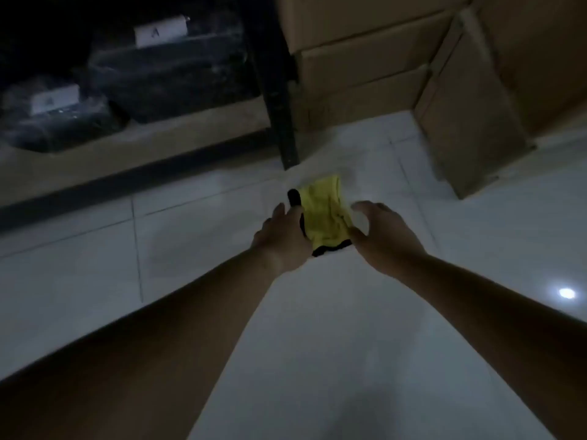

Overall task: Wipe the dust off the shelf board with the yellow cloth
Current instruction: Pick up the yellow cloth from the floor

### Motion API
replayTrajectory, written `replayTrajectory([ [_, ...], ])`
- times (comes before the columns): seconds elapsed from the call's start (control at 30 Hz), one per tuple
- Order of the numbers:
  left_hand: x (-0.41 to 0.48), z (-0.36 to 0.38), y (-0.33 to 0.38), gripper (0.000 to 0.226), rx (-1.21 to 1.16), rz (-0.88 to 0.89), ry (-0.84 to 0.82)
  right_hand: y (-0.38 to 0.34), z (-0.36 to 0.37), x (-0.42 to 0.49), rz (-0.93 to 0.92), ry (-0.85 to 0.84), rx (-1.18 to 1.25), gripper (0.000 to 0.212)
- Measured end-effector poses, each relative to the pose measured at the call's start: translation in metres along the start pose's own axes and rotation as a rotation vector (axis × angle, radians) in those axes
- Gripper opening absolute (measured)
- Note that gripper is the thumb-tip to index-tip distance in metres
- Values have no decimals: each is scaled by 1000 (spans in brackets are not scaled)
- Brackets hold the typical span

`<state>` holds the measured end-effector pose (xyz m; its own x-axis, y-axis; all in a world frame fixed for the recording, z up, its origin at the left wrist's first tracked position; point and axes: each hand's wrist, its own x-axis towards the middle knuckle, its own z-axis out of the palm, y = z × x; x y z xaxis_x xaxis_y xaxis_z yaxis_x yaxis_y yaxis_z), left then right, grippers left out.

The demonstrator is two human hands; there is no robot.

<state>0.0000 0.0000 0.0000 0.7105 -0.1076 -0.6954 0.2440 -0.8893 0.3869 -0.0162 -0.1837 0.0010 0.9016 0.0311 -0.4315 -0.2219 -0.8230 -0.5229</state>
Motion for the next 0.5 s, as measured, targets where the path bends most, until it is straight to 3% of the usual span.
replayTrajectory([
  [0.13,29,11,-4,86,-96,-10,62,-1,21,31,-183,67,-306,39],
  [0.23,34,18,-10,89,-138,-9,47,1,39,52,-123,74,-497,83],
  [0.3,32,19,-14,89,-172,7,58,3,43,61,-67,77,-551,96],
  [0.43,37,16,-25,101,-299,-16,66,7,56,68,-112,136,-566,69],
  [0.5,41,15,-28,96,-334,-50,55,6,62,69,-54,137,-479,55],
])
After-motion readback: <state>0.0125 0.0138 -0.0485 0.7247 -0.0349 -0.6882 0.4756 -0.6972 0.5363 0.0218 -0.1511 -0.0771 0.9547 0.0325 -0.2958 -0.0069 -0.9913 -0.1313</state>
